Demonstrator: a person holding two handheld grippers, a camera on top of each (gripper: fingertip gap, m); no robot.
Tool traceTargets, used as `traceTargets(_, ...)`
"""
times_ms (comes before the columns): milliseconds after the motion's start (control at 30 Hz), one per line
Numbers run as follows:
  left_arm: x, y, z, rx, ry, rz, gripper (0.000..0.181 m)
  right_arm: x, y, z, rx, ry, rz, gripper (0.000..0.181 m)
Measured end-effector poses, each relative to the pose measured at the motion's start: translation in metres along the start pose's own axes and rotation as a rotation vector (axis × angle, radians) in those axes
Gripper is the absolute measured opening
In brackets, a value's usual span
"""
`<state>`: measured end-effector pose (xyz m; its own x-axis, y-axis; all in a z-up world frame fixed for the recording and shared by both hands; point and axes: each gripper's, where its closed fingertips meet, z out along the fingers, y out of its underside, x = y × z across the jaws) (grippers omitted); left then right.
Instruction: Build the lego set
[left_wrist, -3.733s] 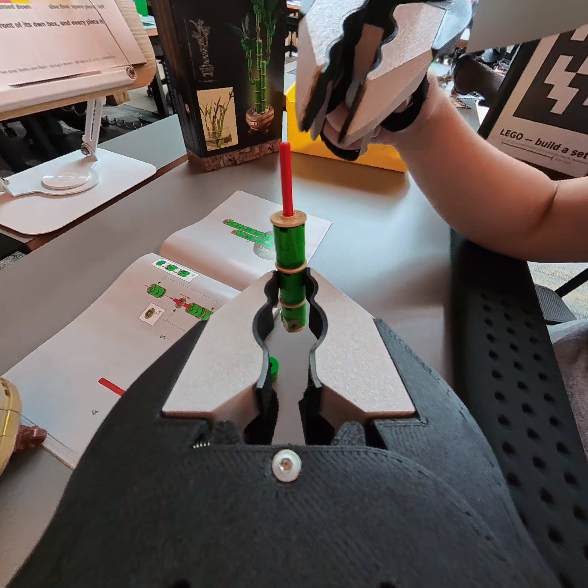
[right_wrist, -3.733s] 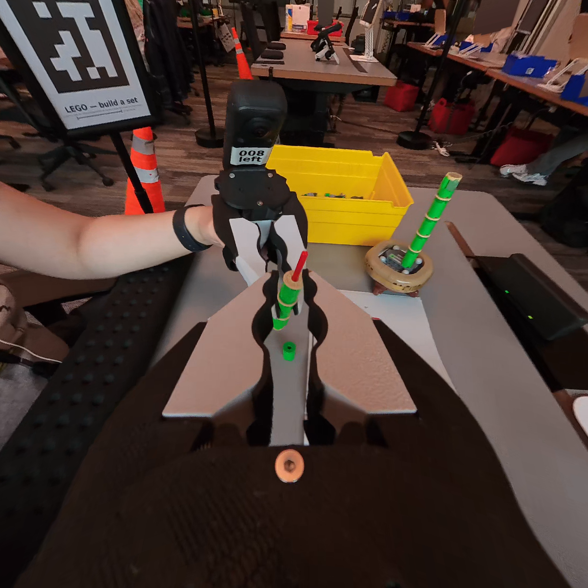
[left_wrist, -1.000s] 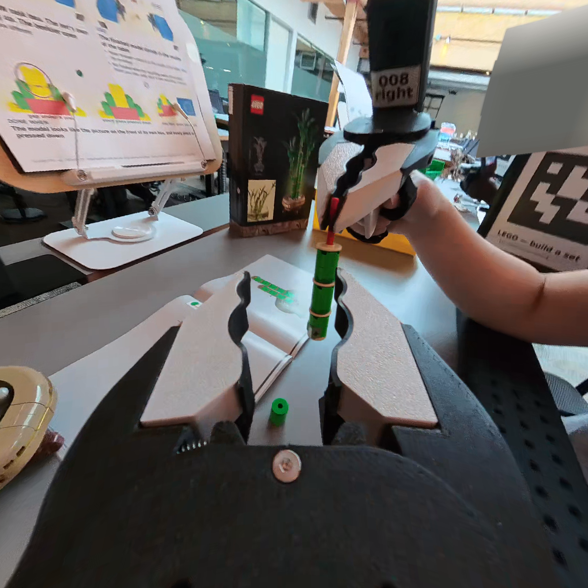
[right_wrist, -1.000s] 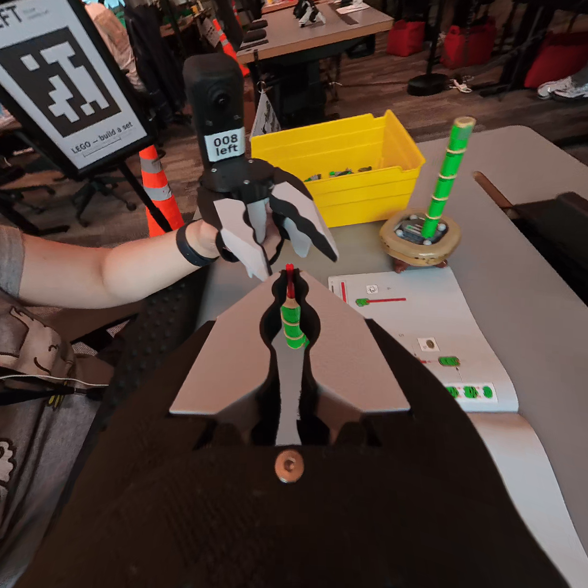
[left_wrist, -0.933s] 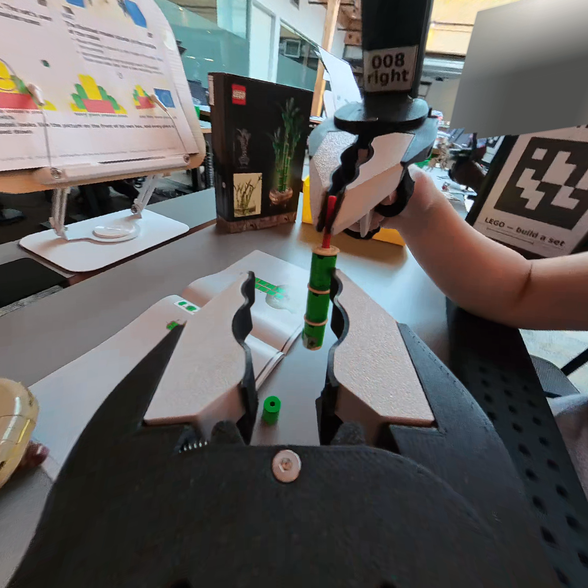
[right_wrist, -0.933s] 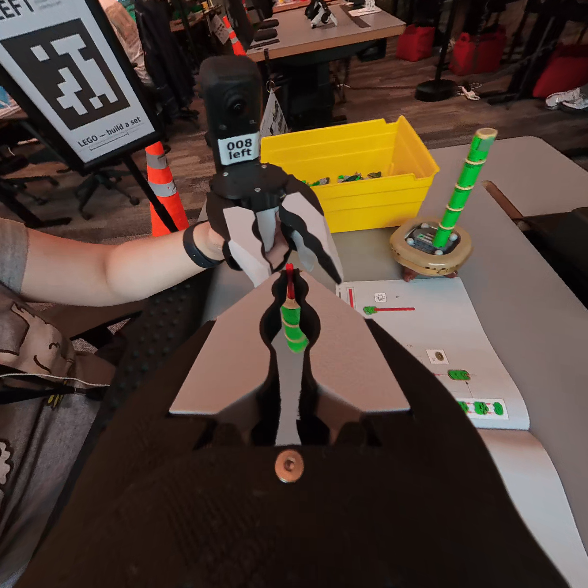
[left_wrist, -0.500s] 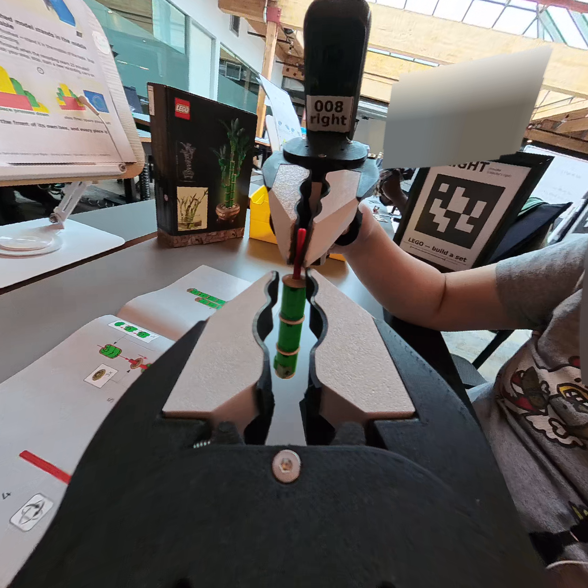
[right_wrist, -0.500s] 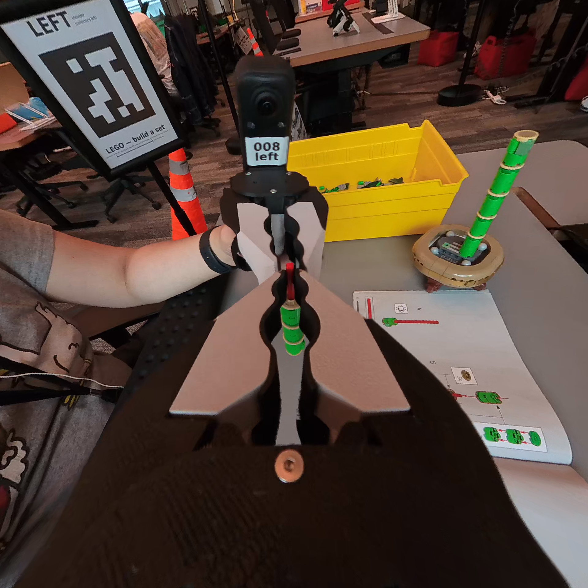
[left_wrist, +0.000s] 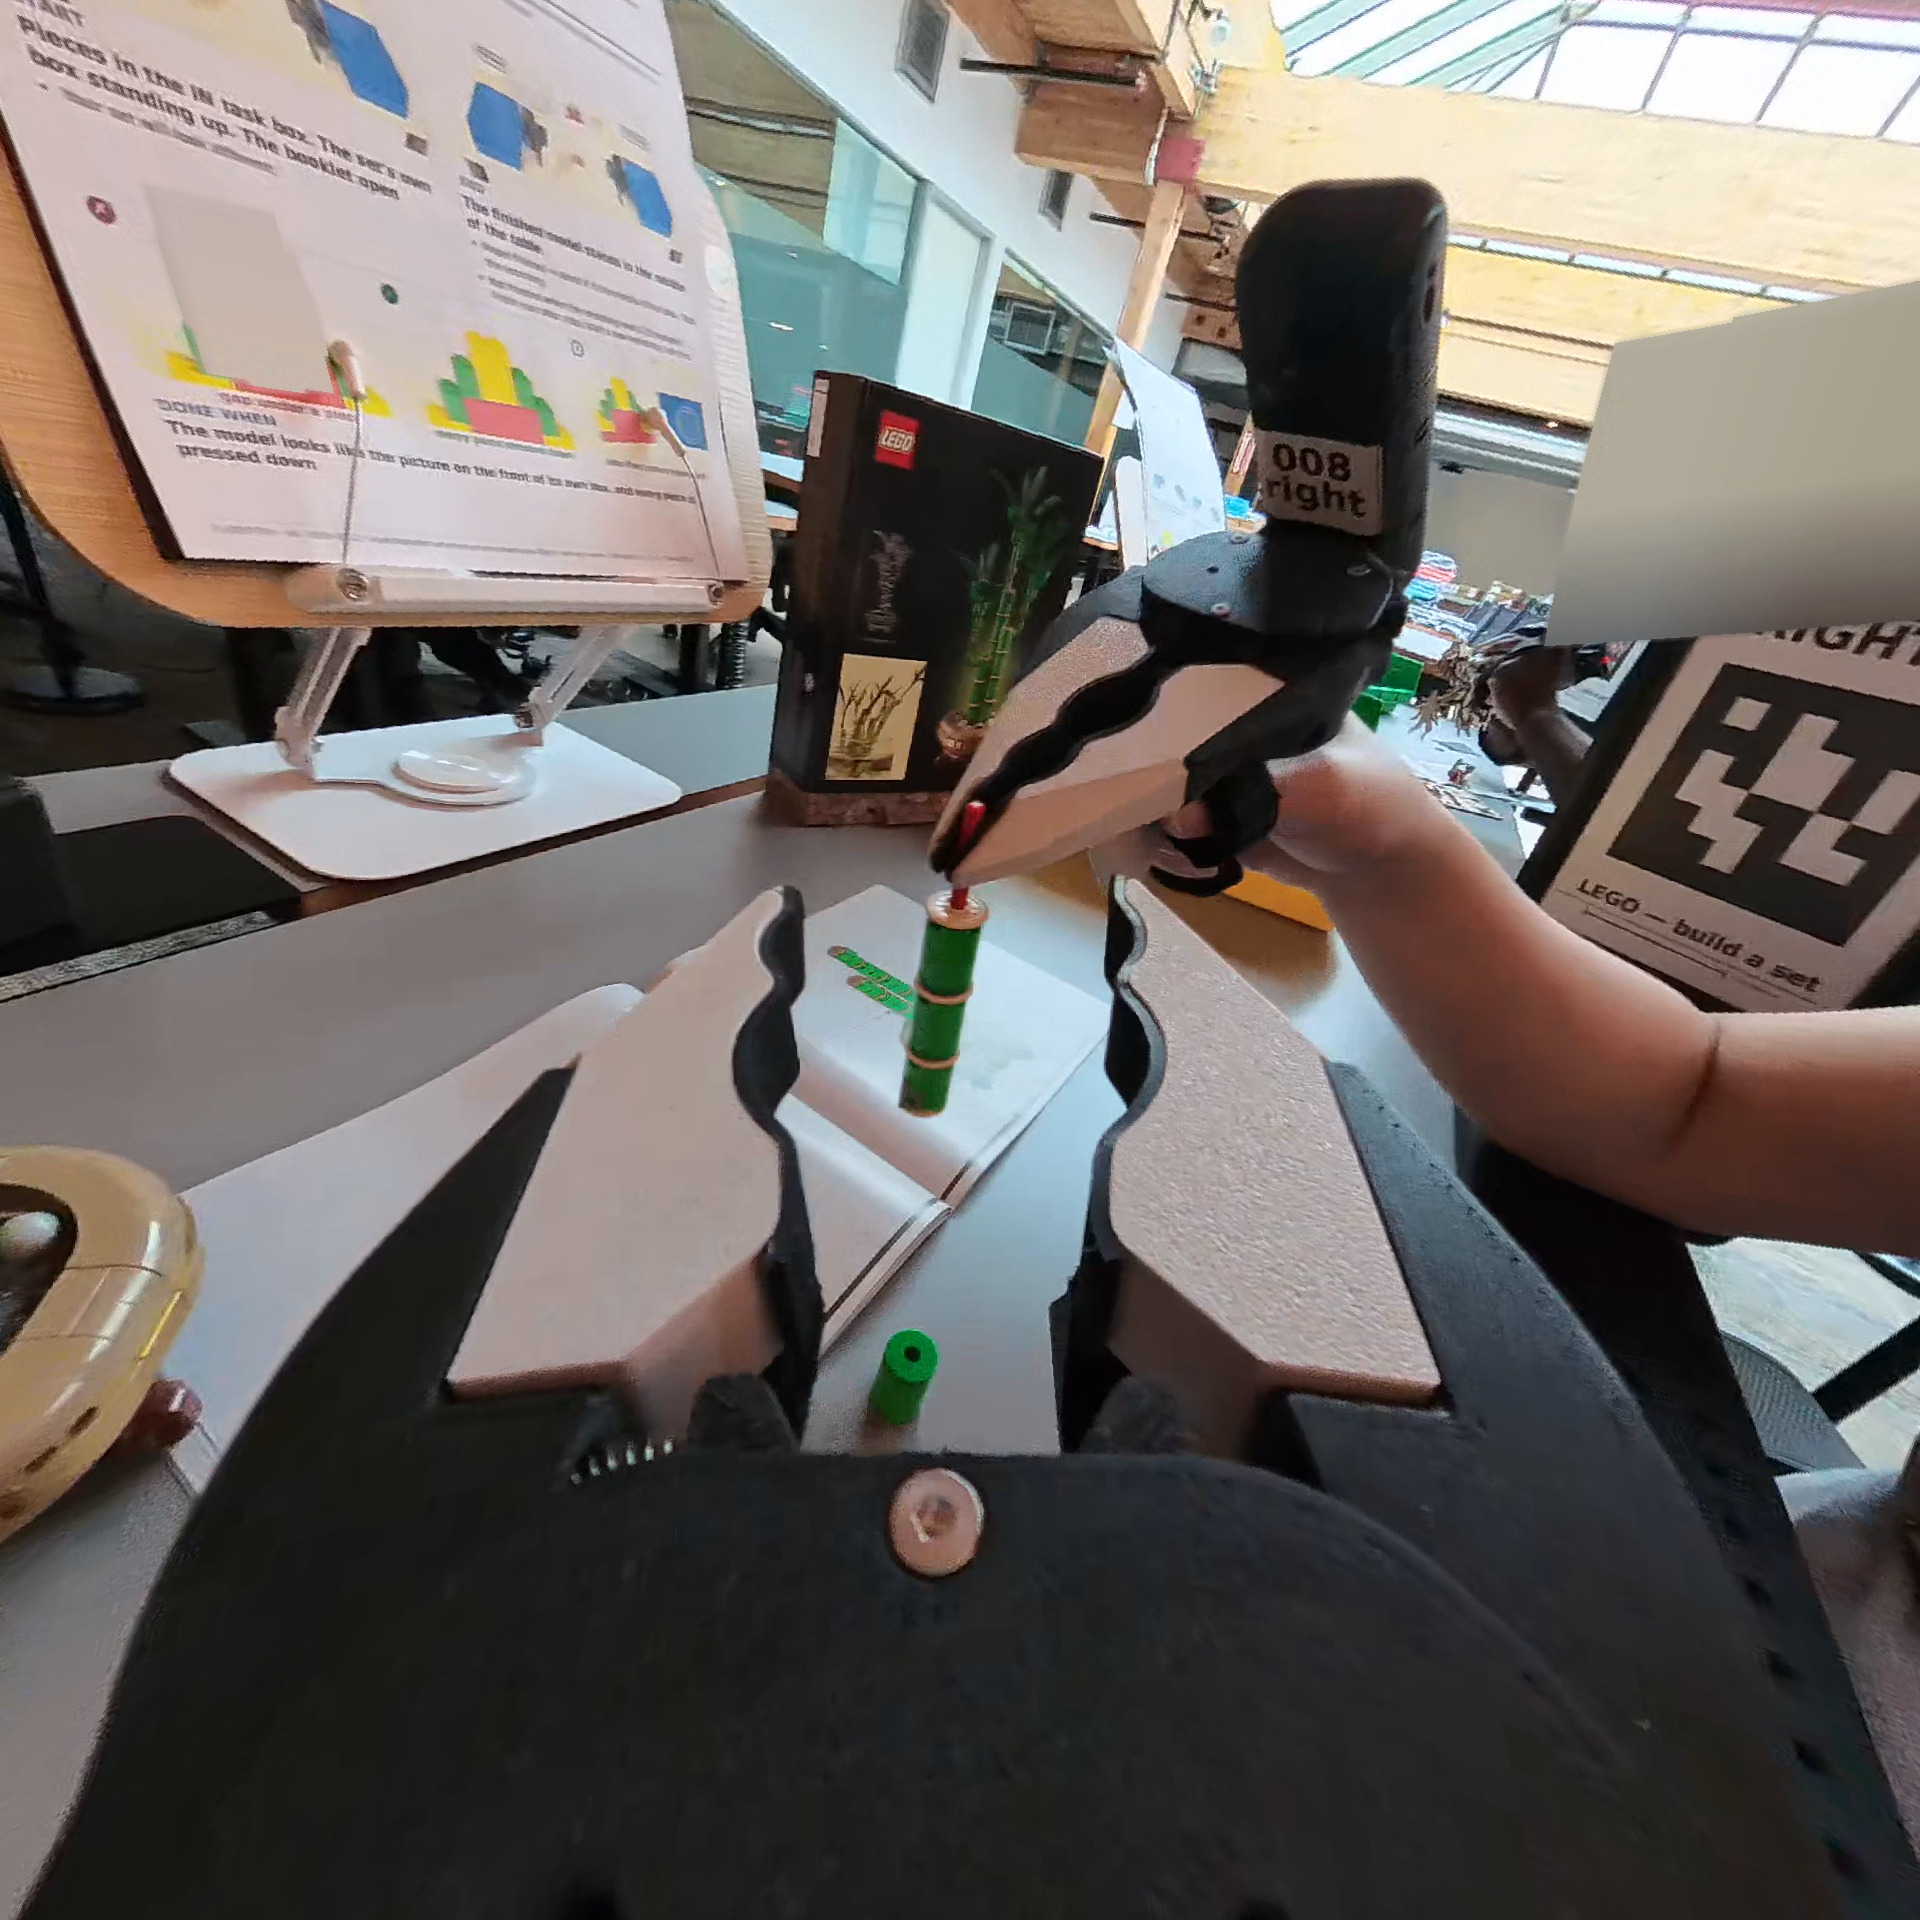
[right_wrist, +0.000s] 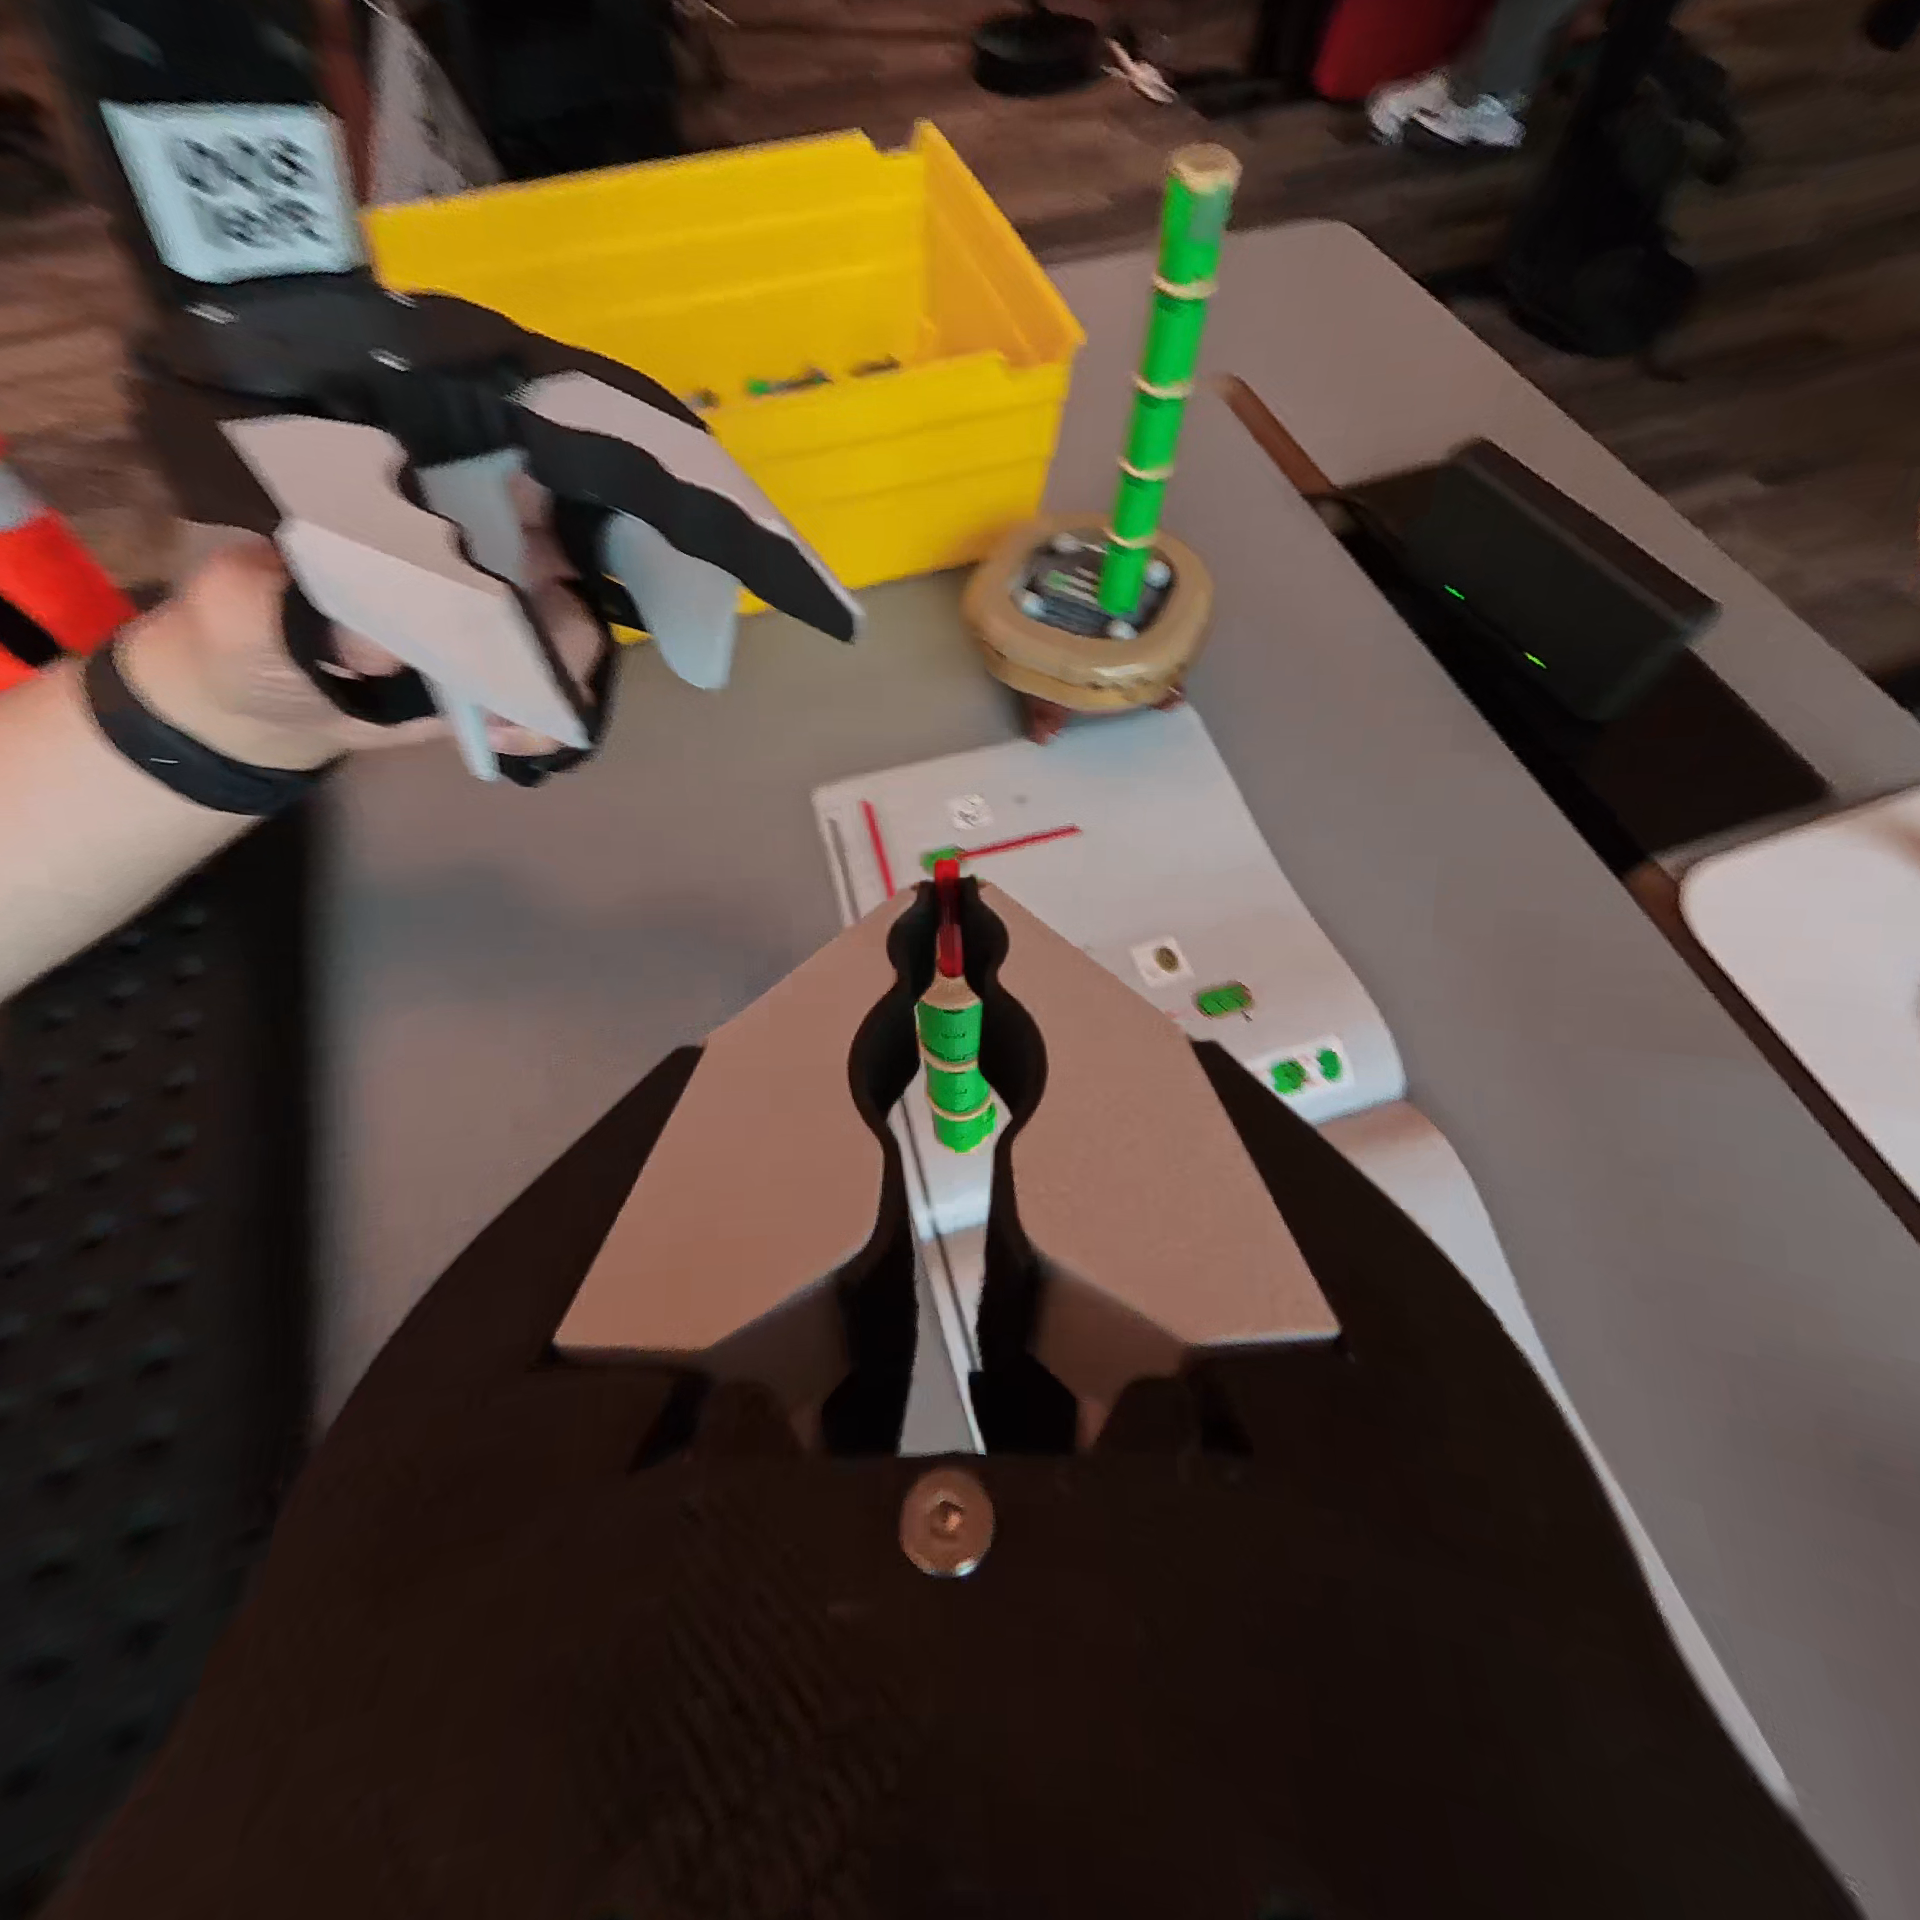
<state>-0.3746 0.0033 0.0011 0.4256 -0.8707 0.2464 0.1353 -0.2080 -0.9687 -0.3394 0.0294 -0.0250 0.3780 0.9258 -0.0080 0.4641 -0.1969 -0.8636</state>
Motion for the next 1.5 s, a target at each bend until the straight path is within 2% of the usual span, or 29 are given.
traceTargets(233, 0.006, 0.011, 0.007, -0.053, 0.033, -0.01, 0.049, 0.037, 0.03, 0.0, -0.23, 0.322, -0.094, 0.003)
traceTargets(467, 0.006, 0.012, 0.007, -0.065, 0.029, 0.004, 0.047, 0.055, 0.047, -0.005, -0.347, 0.437, -0.153, 0.003)
traceTargets(600, 0.003, 0.008, 0.004, -0.046, 0.018, 0.001, 0.047, 0.048, 0.036, -0.006, -0.254, 0.342, -0.09, 0.003)
traceTargets(800, 0.003, -0.003, -0.002, 0.013, 0.03, -0.035, 0.043, 0.026, -0.004, -0.023, 0.078, -0.03, 0.224, 0.003)
traceTargets(1000, 0.001, -0.002, -0.002, 0.016, 0.029, -0.048, 0.043, 0.056, -0.005, -0.051, 0.162, -0.011, 0.277, 0.003)
traceTargets(1233, 0.003, 0.001, 0.0, 0.004, 0.036, -0.05, 0.042, 0.07, -0.012, -0.085, 0.308, -0.132, 0.406, 0.002)
traceTargets(1500, 0.0, 0.011, 0.005, -0.03, 0.029, -0.043, 0.04, 0.076, -0.009, -0.089, 0.317, -0.168, 0.437, 0.003)
